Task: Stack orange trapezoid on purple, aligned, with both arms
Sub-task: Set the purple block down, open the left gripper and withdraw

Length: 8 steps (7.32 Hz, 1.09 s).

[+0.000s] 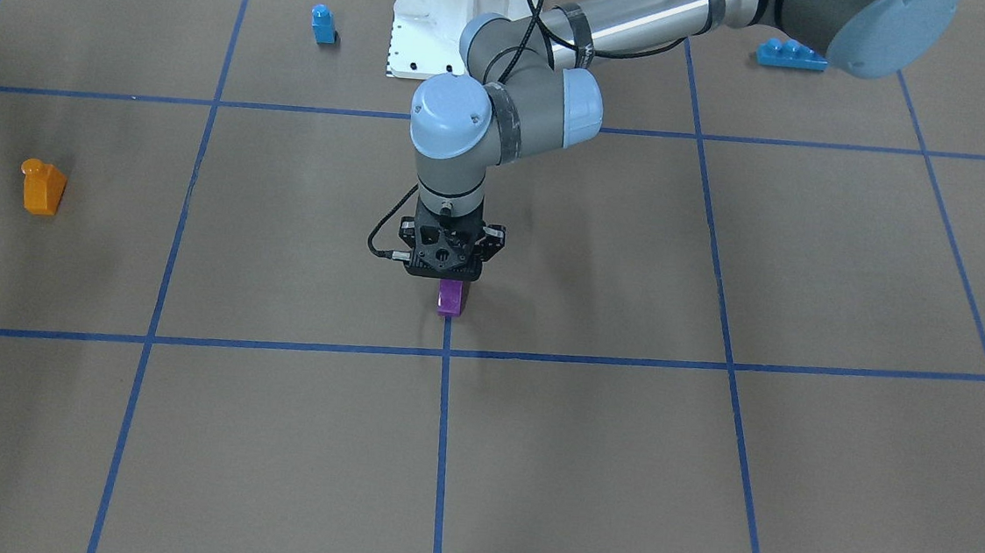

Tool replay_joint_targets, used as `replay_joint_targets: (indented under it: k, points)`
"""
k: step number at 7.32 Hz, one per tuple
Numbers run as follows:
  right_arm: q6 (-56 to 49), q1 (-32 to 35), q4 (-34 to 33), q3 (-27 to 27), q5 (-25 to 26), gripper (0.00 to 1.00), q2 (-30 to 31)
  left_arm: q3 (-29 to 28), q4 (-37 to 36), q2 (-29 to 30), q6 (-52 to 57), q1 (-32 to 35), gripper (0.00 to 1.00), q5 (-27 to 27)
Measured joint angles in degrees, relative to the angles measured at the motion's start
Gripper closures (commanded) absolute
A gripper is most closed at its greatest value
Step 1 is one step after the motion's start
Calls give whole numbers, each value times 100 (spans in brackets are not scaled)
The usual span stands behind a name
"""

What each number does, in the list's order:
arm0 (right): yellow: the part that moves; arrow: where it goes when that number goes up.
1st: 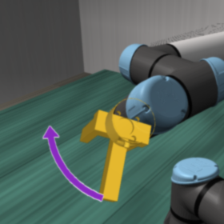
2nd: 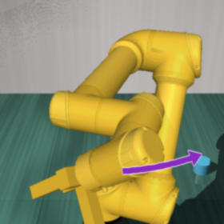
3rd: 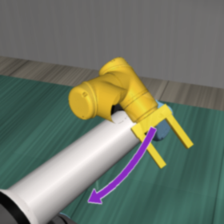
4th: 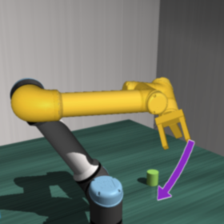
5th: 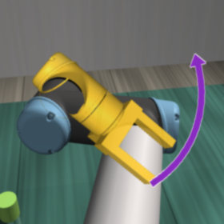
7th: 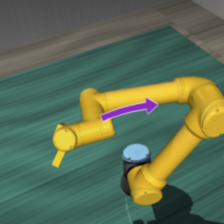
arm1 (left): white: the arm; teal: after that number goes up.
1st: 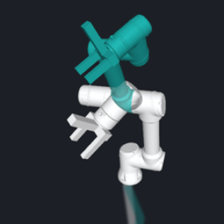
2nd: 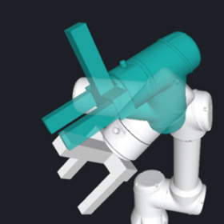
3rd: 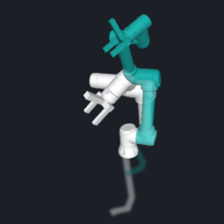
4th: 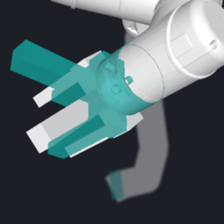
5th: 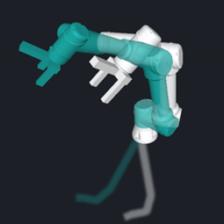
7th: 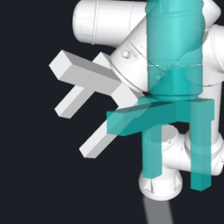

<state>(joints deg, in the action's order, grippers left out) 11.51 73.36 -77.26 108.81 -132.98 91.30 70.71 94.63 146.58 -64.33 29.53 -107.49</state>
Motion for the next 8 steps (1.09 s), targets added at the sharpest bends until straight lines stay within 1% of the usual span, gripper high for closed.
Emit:
replay_joint_targets:
  k: [3,4,5,6,7,8]
  points:
    - [4,-5,0,0,0,0,2,11,63,-16,-5,-10,0,8]
    - [43,-9,0,1,-1,0,9,77,75,-18,-4,31,0,8]
    - [154,-28,2,5,-8,0,27,260,34,-82,63,149,0,-5]
    - [355,-75,15,15,-10,0,52,665,-114,-318,289,289,0,-32]
    - [725,-179,151,32,55,0,100,1417,-409,-836,711,411,0,-45]
    - [1283,-374,572,37,248,0,250,2396,-736,-1585,1244,583,0,-79]
